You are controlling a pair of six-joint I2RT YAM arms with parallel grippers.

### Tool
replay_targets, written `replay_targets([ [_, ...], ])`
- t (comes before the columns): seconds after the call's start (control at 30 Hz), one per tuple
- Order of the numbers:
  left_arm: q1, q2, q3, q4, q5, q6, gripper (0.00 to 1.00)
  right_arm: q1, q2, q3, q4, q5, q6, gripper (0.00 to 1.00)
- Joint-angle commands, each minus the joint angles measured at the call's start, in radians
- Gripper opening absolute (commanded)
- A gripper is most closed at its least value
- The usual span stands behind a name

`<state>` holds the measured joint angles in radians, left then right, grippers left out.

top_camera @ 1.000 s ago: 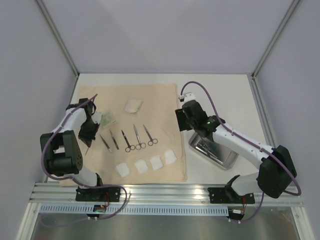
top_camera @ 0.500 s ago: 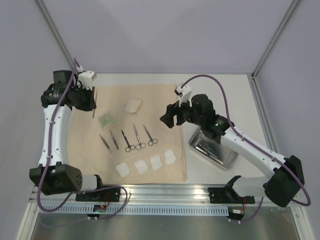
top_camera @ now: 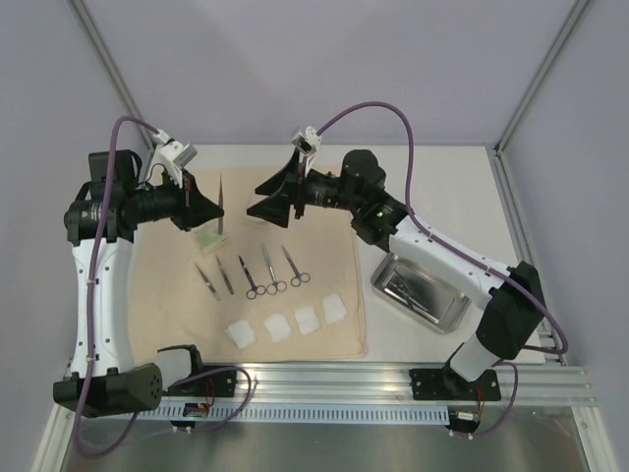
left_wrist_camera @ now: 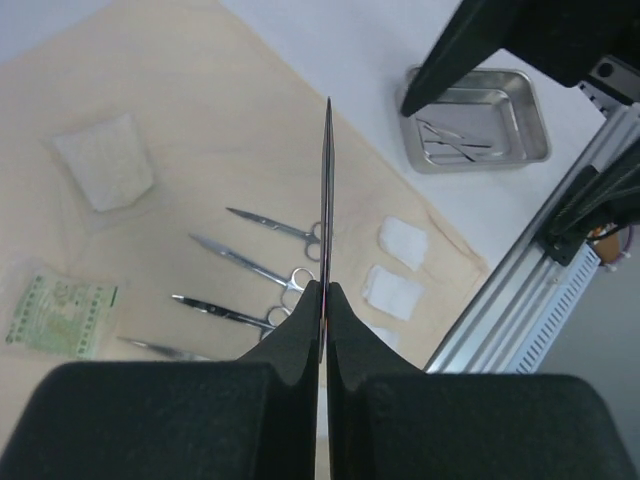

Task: Prepare the surgical pack

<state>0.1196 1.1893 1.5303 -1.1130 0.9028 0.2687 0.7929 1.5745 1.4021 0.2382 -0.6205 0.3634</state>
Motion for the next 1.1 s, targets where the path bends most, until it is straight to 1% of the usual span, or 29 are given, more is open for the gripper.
replay_targets([
  [0.0, -0.006, -0.036, -0.021, -0.013, 0.163, 0.046, 0.0, 0.034, 0.06, 0.096, 0.082, -0.099, 0.049, 0.7],
  [0.1, -0.006, -0.048, -0.035, -0.018, 0.2, 0.052, 0.0, 0.039, 0.113, 0.15, 0.07, -0.104, 0.075, 0.65],
  [0.13, -0.005, -0.049, -0.038, -0.021, 0.206, 0.058, 0.0, 0.04, 0.123, 0.159, 0.078, -0.107, 0.106, 0.62],
  [0.2, -0.006, -0.054, -0.039, -0.033, 0.217, 0.069, 0.0, 0.043, 0.151, 0.185, 0.087, -0.131, 0.137, 0.6],
  [0.3, -0.006, -0.056, -0.042, -0.039, 0.231, 0.073, 0.0, 0.057, 0.174, 0.207, 0.085, -0.154, 0.138, 0.59],
  [0.4, -0.006, -0.054, -0.042, -0.039, 0.248, 0.072, 0.0, 0.069, 0.199, 0.247, 0.018, -0.144, 0.109, 0.56],
  [0.43, -0.006, -0.054, -0.042, -0.039, 0.258, 0.073, 0.0, 0.068, 0.203, 0.25, 0.007, -0.14, 0.112, 0.52],
  [0.6, -0.006, -0.054, -0.056, -0.039, 0.268, 0.082, 0.0, 0.069, 0.217, 0.242, 0.045, -0.157, 0.15, 0.44],
  [0.63, -0.006, -0.053, -0.056, -0.041, 0.266, 0.084, 0.0, 0.069, 0.217, 0.241, 0.061, -0.159, 0.157, 0.39],
  [0.7, -0.006, -0.053, -0.064, -0.044, 0.265, 0.086, 0.0, 0.069, 0.222, 0.244, 0.062, -0.159, 0.163, 0.34],
  [0.9, -0.006, -0.054, -0.062, -0.059, 0.269, 0.107, 0.0, 0.069, 0.216, 0.238, 0.055, -0.162, 0.152, 0.32],
  [1.07, -0.006, -0.053, -0.061, -0.044, 0.271, 0.093, 0.0, 0.068, 0.213, 0.236, 0.052, -0.168, 0.158, 0.24],
])
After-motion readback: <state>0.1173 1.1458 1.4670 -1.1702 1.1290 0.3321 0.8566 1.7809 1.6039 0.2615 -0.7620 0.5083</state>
